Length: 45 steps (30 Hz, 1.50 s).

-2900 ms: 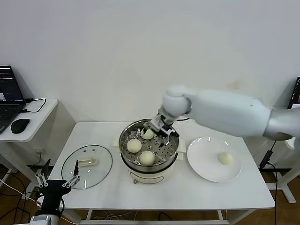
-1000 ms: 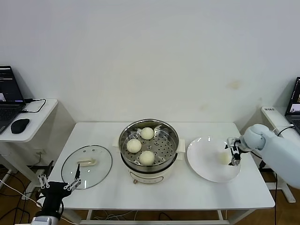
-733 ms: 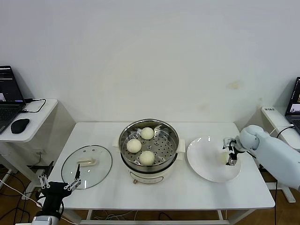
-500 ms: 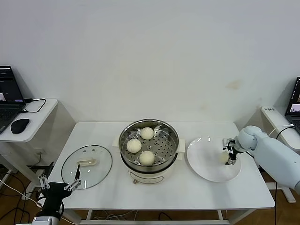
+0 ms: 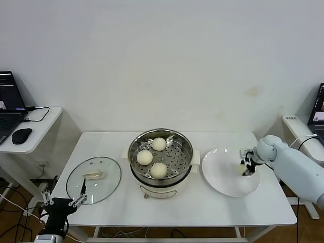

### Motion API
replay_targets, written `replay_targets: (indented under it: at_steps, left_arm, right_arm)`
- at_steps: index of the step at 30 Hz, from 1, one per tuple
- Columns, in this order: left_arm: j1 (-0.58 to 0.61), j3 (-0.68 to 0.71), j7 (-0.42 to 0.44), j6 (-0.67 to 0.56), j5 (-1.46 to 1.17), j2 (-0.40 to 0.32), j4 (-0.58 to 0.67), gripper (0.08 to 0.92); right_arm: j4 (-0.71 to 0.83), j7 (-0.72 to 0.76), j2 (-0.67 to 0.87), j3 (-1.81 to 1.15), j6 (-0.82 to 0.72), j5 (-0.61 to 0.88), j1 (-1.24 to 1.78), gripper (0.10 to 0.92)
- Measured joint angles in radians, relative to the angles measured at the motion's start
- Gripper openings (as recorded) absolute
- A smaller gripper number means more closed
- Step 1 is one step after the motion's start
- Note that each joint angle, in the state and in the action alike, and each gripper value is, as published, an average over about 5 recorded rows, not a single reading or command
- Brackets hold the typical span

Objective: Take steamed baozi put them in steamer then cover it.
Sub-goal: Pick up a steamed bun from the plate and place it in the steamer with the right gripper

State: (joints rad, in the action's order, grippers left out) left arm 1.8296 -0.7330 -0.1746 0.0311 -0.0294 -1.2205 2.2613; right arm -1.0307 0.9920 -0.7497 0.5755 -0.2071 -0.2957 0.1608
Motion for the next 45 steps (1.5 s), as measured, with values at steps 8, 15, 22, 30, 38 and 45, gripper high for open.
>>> replay_targets:
  at_steps: [8,15,22,30,38,45]
  left_arm:
    - [-0.001,-0.001,0.000,0.000,0.001,0.006,0.002,0.823]
    - [-0.013,0.007,0.001,0.003,0.001,0.014,0.003,0.823]
    - [-0.028,0.027,0.001,0.004,0.003,0.020,-0.001,0.823]
    - [-0.042,0.034,0.001,0.004,0.000,0.024,-0.003,0.823]
    - [-0.041,0.034,0.000,0.003,0.001,0.007,0.001,0.823]
    - [-0.032,0.024,0.000,0.004,0.004,-0.010,0.012,0.823]
  right_arm:
    - [-0.042,0.004,0.028,0.020,-0.011,0.026,-0.027,0.517]
    - [-0.147,0.012,0.090,0.095,-0.045,0.102,-0.117,0.519]
    - [-0.293,0.003,0.145,0.206,-0.106,0.230,-0.274,0.526]
    - [-0.457,-0.034,0.130,0.366,-0.200,0.413,-0.503,0.528]
    - [-0.529,-0.106,0.016,0.479,-0.306,0.604,-0.643,0.534]
    - [-0.537,-0.182,-0.104,0.523,-0.396,0.733,-0.660,0.535]
